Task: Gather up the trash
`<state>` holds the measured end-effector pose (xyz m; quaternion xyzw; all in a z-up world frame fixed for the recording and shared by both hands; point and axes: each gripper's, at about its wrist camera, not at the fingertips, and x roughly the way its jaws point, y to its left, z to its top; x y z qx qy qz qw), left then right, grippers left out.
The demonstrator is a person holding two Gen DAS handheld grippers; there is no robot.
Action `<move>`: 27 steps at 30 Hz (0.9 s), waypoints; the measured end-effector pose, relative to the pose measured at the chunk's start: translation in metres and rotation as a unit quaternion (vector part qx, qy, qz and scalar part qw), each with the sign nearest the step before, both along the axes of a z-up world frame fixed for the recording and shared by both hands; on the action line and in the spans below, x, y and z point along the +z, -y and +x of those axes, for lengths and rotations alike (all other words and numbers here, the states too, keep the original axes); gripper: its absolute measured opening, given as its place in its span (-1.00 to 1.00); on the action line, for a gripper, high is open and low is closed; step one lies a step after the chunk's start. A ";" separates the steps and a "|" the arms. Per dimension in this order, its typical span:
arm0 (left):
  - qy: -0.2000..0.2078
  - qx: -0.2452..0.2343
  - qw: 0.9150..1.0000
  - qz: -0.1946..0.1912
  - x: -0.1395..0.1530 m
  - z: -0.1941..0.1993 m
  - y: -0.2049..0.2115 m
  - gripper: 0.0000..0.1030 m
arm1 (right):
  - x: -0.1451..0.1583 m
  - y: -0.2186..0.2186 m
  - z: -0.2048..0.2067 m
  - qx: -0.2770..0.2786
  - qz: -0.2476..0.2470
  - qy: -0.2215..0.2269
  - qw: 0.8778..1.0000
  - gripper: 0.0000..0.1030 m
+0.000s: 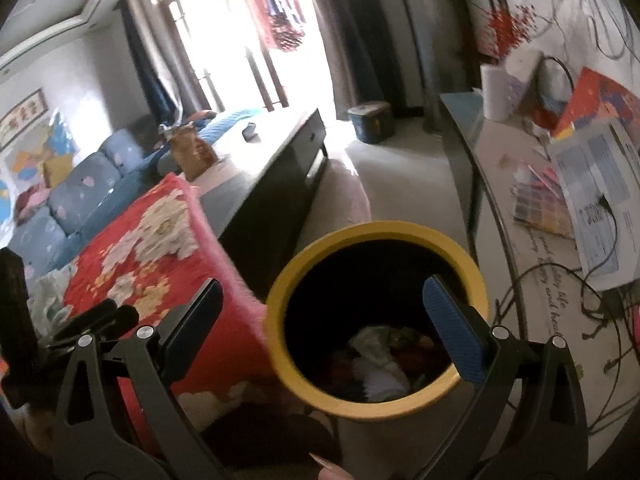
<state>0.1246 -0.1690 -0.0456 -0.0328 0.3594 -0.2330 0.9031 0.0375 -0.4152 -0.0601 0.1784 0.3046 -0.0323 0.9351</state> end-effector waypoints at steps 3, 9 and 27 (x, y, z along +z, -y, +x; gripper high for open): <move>0.006 0.017 1.000 0.002 0.004 -0.007 -0.020 0.87 | 0.007 -0.022 -0.003 0.017 -0.020 0.015 1.000 0.79; 0.025 0.059 0.998 0.012 0.011 -0.024 -0.054 0.87 | 0.021 -0.066 -0.017 0.043 -0.062 0.071 0.995 0.79; 0.163 0.154 0.974 0.012 0.035 -0.103 -0.125 0.87 | 0.017 -0.148 -0.065 0.060 -0.137 0.202 0.968 0.79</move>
